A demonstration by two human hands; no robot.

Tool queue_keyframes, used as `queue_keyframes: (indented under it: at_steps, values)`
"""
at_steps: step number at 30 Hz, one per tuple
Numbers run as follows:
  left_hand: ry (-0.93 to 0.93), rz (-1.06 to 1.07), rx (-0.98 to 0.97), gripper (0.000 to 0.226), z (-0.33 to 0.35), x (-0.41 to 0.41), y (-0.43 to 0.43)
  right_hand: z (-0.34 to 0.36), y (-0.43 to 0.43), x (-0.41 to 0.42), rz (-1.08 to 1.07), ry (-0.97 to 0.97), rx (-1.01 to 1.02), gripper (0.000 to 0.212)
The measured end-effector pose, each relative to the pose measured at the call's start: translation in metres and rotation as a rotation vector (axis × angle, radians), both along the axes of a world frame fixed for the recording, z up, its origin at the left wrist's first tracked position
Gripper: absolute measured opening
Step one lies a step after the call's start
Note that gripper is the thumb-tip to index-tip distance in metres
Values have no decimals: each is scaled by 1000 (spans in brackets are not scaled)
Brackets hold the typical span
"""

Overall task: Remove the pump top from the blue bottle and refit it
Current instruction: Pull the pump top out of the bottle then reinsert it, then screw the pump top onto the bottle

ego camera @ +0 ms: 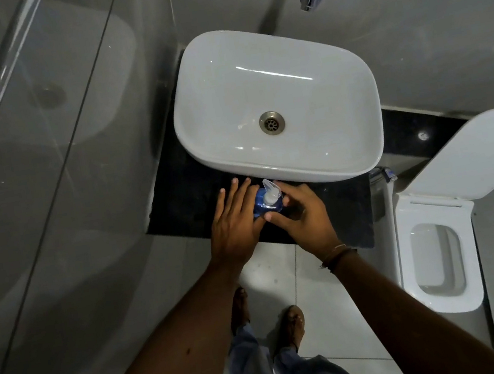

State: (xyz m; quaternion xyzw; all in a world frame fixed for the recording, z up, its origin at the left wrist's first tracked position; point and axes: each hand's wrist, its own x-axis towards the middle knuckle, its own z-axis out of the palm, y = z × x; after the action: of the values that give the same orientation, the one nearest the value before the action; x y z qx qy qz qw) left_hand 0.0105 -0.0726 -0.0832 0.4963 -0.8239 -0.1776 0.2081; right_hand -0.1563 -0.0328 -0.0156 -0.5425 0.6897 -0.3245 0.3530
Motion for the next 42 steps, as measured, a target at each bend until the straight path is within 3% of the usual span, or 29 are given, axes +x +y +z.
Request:
queue_keyframes:
  at_steps: [3, 7, 11, 13, 16, 18, 21, 27, 30, 33, 35, 38, 42]
  values:
    - [12, 19, 7, 77, 2, -1, 0, 0, -1, -2, -106, -8, -30, 34]
    - [-11, 12, 19, 76, 2, -1, 0, -2, -4, -3, -16, -57, -19, 50]
    - [-6, 15, -28, 69, -1, 0, 1, -4, -10, -4, -99, -24, -32, 31]
    - [8, 15, -27, 72, -2, 0, 2, -3, -12, -7, -116, -76, -11, 42]
    - [-2, 13, -10, 76, 1, 0, 0, 0, -15, -10, 51, -58, 26, 59]
    - [2, 17, -14, 74, 1, 0, 0, 0, -18, -10, 72, -21, 34, 47]
    - [6, 17, -16, 70, 0, 1, 1, -2, -18, -4, -47, 15, 5, 33]
    - [-24, 5, -18, 59, 2, 1, 0, -3, -8, 27, -283, 27, -78, 34]
    - [-21, -2, -29, 59, 2, 3, 0, -2, -4, 25, -305, 16, 19, 37]
    - [-5, 12, -13, 68, 2, 2, 0, 13, 6, 9, -199, 107, 21, 64]
    - [10, 20, -22, 70, 1, 2, 0, 29, 6, -5, 22, 204, -59, 77]
    - [12, 33, -54, 66, -1, 1, -1, 46, -9, -17, 380, 468, -132, 66]
    - [8, 38, -58, 64, -2, -1, -1, 54, -27, -13, 431, 610, -204, 34]
